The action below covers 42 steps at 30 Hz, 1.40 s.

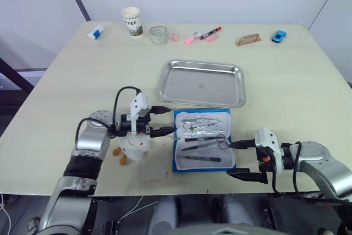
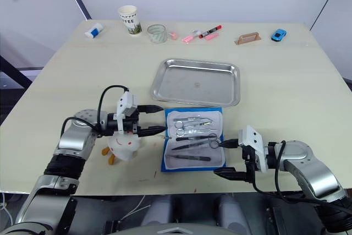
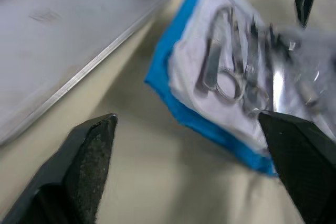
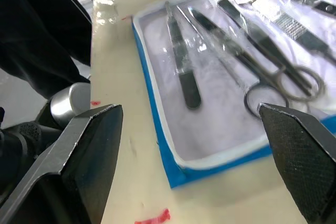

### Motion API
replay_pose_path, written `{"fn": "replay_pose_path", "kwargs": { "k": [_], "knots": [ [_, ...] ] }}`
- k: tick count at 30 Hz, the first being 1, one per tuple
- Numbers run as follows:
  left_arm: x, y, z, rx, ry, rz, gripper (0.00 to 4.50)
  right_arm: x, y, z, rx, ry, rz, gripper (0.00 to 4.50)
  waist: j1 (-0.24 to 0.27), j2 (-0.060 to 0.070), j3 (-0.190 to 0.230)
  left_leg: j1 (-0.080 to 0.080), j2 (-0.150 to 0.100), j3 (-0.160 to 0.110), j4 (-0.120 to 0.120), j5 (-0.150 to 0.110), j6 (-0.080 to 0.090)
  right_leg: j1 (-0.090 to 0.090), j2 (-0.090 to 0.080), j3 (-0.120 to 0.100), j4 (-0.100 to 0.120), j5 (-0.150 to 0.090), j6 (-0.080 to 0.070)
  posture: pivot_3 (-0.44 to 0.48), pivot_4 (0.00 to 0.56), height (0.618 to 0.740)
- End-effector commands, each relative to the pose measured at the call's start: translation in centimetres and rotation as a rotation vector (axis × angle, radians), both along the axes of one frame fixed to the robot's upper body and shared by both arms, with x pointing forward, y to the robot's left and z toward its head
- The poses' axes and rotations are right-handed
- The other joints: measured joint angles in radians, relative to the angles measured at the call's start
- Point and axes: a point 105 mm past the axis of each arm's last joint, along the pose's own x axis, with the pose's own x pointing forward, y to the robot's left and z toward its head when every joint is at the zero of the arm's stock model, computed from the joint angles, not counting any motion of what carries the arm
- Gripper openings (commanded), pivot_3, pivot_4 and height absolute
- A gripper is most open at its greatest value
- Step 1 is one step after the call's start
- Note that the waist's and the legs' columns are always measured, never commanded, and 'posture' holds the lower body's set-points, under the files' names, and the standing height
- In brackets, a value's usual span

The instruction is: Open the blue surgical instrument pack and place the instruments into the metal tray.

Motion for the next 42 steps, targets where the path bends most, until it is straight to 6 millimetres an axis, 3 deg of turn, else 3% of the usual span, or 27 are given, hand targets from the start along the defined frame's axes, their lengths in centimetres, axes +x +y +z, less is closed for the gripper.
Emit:
{"fn": "replay_pose_path", "kwargs": {
  "k": [1, 6, 9, 16, 22, 26, 35, 42],
  "knots": [
    [-0.6, 0.2, 1.6, -0.078, -0.036, -0.018, 4.42, -0.4, -0.1, 0.9, 0.027, -0.017, 0.015, 4.50, 0.001, 0.000, 0.000, 0.000, 0.000, 0.000, 0.000, 0.000, 0.000, 0.000, 0.000, 0.000, 0.000, 0.000, 0.000, 0.000, 0.150, 0.740],
    [-1.3, 0.5, 1.6, -0.128, -0.014, -0.028, 4.42, -0.5, 0.3, 2.2, 0.092, -0.038, 0.031, 4.50, -0.001, 0.000, 0.000, 0.000, 0.000, 0.000, 0.000, 0.000, 0.000, 0.000, 0.000, 0.000, 0.000, 0.000, 0.000, 0.000, 0.150, 0.740],
    [-2.0, 1.9, 2.0, -0.179, 0.017, -0.004, 4.42, -0.2, 0.5, 3.1, 0.116, -0.078, 0.022, 4.50, -0.003, 0.000, 0.001, 0.000, 0.000, 0.000, 0.000, 0.000, 0.000, 0.000, 0.000, 0.000, 0.000, 0.000, 0.000, 0.000, 0.150, 0.740],
    [-5.0, 4.1, 3.3, -0.251, 0.039, -0.041, 4.42, 2.5, 1.0, 3.9, 0.094, -0.194, -0.028, 4.50, -0.003, 0.000, 0.001, 0.000, 0.001, 0.000, -0.001, 0.000, 0.000, 0.000, 0.000, 0.000, 0.000, 0.000, 0.000, 0.000, 0.150, 0.740],
    [-7.7, 4.7, 4.6, -0.260, 0.041, -0.088, 4.42, 5.1, 1.9, 2.7, 0.043, -0.247, -0.034, 4.50, -0.001, 0.001, 0.002, 0.000, 0.000, 0.000, 0.000, 0.000, 0.000, 0.000, -0.001, 0.000, 0.000, 0.000, 0.000, 0.000, 0.150, 0.740],
    [-8.8, 5.4, 5.0, -0.239, 0.026, -0.075, 4.42, 5.8, 2.0, 1.9, 0.024, -0.251, -0.013, 4.50, -0.002, 0.001, 0.003, 0.000, 0.000, 0.001, -0.001, 0.000, 0.000, 0.000, -0.001, 0.000, 0.000, 0.000, 0.000, 0.000, 0.150, 0.740],
    [-9.3, 5.0, 5.0, -0.253, 0.008, -0.034, 4.42, 7.0, 1.9, -0.7, -0.025, -0.262, -0.024, 4.50, -0.001, 0.002, 0.003, 0.001, 0.000, 0.001, -0.001, 0.000, 0.000, 0.000, -0.001, 0.000, 0.000, 0.000, -0.001, 0.000, 0.150, 0.740],
    [-9.0, 4.2, 4.7, -0.251, 0.004, -0.028, 4.42, 6.5, 1.1, -4.3, -0.141, -0.183, 0.014, 4.50, -0.002, 0.001, 0.002, 0.002, 0.000, 0.001, -0.001, 0.000, 0.000, 0.000, -0.001, 0.000, 0.000, 0.000, -0.001, 0.000, 0.150, 0.740]
  ]
}}
